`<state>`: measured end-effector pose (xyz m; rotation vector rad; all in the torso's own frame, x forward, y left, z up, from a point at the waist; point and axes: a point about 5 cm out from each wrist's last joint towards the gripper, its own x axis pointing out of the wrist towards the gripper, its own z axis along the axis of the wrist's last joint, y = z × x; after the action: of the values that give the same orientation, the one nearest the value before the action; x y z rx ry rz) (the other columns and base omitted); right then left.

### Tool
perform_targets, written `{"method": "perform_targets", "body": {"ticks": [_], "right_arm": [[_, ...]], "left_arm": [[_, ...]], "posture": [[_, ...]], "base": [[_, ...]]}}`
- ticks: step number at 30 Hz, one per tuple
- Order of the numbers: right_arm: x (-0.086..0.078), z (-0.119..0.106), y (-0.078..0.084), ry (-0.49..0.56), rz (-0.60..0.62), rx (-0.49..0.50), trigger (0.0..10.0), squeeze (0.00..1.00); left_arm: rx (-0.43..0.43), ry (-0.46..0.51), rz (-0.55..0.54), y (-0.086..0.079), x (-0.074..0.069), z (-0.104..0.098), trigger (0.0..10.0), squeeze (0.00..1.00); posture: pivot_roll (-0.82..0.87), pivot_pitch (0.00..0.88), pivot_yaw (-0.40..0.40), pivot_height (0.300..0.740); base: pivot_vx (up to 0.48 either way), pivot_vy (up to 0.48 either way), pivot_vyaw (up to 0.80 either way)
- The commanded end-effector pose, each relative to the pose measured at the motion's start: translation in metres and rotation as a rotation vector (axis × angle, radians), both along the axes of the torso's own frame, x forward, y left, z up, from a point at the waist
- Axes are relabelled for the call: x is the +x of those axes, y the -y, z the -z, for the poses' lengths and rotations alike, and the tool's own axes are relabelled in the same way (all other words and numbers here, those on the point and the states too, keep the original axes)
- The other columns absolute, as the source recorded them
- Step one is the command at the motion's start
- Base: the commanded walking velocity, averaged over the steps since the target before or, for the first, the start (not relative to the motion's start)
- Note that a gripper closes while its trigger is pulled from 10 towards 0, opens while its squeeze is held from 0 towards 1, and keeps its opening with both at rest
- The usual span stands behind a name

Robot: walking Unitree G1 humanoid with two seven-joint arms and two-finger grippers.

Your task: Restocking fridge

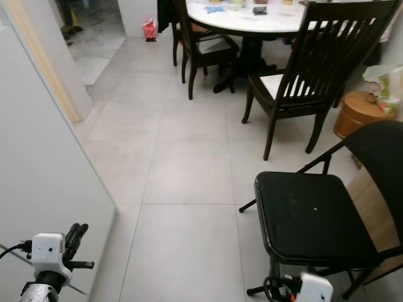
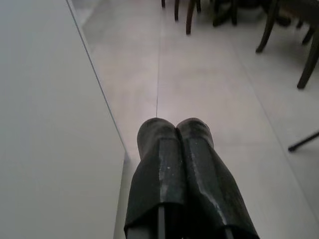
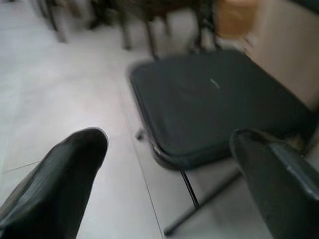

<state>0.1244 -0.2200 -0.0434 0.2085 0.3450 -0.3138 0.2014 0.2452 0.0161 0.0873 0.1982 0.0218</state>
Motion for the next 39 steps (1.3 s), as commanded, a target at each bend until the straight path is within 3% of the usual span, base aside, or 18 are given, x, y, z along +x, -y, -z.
{"method": "perform_targets", "body": {"ticks": [1,4,5,7,8,9,10,12,15,21,29,33,39], "right_arm": [[-0.004,0.013,-0.006,-0.062,0.032,0.09,10.0,0.0],[-0.003,0.038,-0.01,-0.222,0.059,0.238,10.0,0.0],[-0.004,0.044,-0.011,-0.304,0.03,0.232,10.0,0.0],[-0.004,0.048,-0.012,-0.363,-0.001,0.236,10.0,0.0],[-0.003,0.05,-0.013,-0.416,-0.064,0.212,10.0,0.0],[-0.003,0.05,-0.013,-0.416,-0.064,0.212,10.0,0.0],[0.0,0.051,-0.013,-0.45,-0.132,0.165,10.0,0.0],[0.002,0.051,-0.014,-0.465,-0.162,0.162,10.0,0.0],[0.003,0.053,-0.013,-0.467,-0.123,0.219,10.0,0.0],[-0.003,0.058,-0.01,-0.566,-0.089,0.239,10.0,0.0],[-0.009,0.063,-0.02,-0.623,-0.111,0.249,10.0,0.0],[-0.005,0.062,-0.019,-0.618,-0.104,0.258,10.0,0.0],[-0.002,0.061,-0.02,-0.631,-0.159,0.242,10.0,0.0]], "left_arm": [[-0.028,-0.094,-0.025,-0.005,-0.006,0.016,10.0,0.0],[-0.099,-0.214,-0.12,-0.01,-0.008,0.04,10.0,0.0],[-0.112,-0.283,-0.139,-0.01,-0.01,0.05,10.0,0.0],[-0.124,-0.337,-0.151,-0.008,-0.012,0.058,10.0,0.0],[-0.114,-0.415,-0.153,-0.006,-0.016,0.066,10.0,0.0],[-0.114,-0.415,-0.153,-0.006,-0.016,0.066,10.0,0.0],[-0.098,-0.495,-0.141,-0.002,-0.022,0.076,10.0,0.0],[-0.082,-0.562,-0.116,0.001,-0.028,0.082,10.0,0.0],[-0.079,-0.586,-0.101,0.001,-0.029,0.085,10.0,0.0],[-0.098,-0.679,-0.2,0.006,-0.043,0.097,10.0,0.0],[-0.088,-0.725,-0.233,-0.019,-0.054,0.096,10.0,0.0],[-0.092,-0.744,-0.263,-0.026,-0.06,0.096,10.0,0.0],[-0.095,-0.795,-0.272,-0.017,-0.071,0.104,10.0,0.0]], "posture": [[-0.05,0.0,0.05,0.74],[-0.05,0.0,0.049,0.74],[-0.05,0.0,0.055,0.74],[-0.03,0.0,0.054,0.74],[-0.02,0.0,0.056,0.74],[-0.02,0.0,0.056,0.74],[-0.02,0.0,0.055,0.74],[-0.03,0.0,0.054,0.74],[-0.03,0.0,0.054,0.74],[-0.03,0.0,0.032,0.74],[-0.03,0.0,0.025,0.74],[-0.02,0.0,0.023,0.74],[-0.01,0.0,0.021,0.74]], "base": [[0.0,0.0,0.0],[0.0,0.0,0.0],[0.0,0.0,0.0],[0.0,0.0,0.0],[0.0,0.0,0.0],[0.0,0.0,0.0],[0.0,0.0,0.0],[0.0,0.0,0.0],[0.0,0.0,0.0],[0.0,0.0,0.0],[0.0,0.0,0.41],[0.0,0.0,0.8],[0.0,0.0,0.8]]}}
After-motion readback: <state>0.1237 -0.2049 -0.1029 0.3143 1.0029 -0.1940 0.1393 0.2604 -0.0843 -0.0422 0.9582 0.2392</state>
